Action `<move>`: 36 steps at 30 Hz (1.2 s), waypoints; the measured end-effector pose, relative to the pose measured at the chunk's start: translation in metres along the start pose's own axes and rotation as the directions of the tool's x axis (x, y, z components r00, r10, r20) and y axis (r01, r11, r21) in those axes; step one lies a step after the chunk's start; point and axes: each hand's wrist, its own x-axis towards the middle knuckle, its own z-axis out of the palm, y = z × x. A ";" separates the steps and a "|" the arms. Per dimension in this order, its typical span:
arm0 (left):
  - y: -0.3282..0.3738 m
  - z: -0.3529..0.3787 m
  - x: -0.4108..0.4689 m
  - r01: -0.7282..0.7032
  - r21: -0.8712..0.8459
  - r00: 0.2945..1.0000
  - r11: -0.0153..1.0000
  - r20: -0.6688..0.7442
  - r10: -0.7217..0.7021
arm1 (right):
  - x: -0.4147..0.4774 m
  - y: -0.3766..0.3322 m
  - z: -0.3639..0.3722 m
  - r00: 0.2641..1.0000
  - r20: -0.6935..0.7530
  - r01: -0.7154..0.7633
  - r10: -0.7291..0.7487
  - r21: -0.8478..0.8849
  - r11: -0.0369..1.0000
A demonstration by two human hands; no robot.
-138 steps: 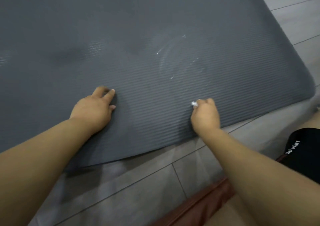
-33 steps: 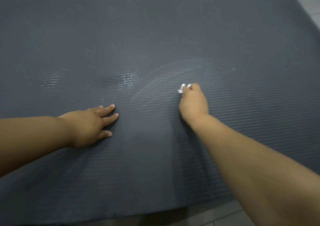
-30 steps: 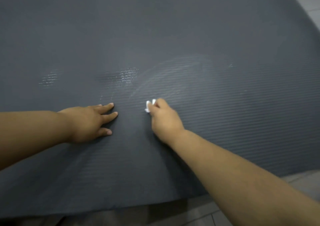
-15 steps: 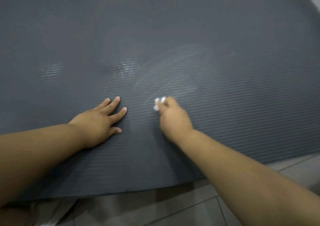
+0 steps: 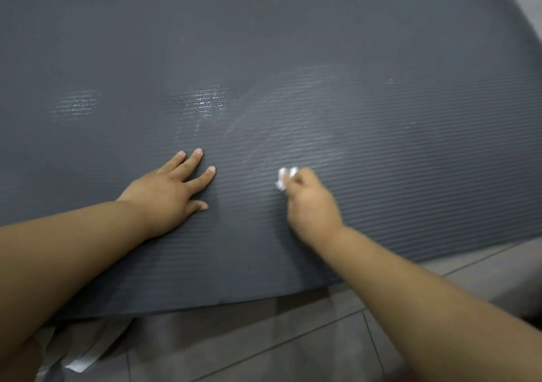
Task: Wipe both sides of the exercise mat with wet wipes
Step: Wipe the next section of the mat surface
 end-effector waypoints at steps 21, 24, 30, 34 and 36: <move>0.038 0.004 -0.024 -0.048 0.118 0.993 0.992 0.109 0.035 | -0.040 0.042 -0.031 0.949 0.067 0.314 -0.308 -0.113 0.943; 0.038 0.013 -0.023 -0.025 0.089 0.999 0.996 0.041 0.021 | -0.038 0.086 -0.049 0.968 -0.159 -0.209 0.193 -0.089 0.974; 0.038 0.017 -0.024 -0.010 0.037 1.000 0.999 -0.015 0.011 | -0.081 -0.002 -0.006 0.998 -0.019 0.062 -0.061 0.049 0.997; 0.041 0.012 -0.026 0.011 0.011 1.000 1.000 -0.005 -0.011 | -0.099 0.021 -0.022 0.962 0.095 0.261 -0.257 -0.026 0.965; 0.042 0.010 -0.027 0.010 0.008 1.000 1.000 -0.003 -0.010 | -0.097 0.056 -0.042 1.000 -0.015 0.025 -0.026 -0.068 0.997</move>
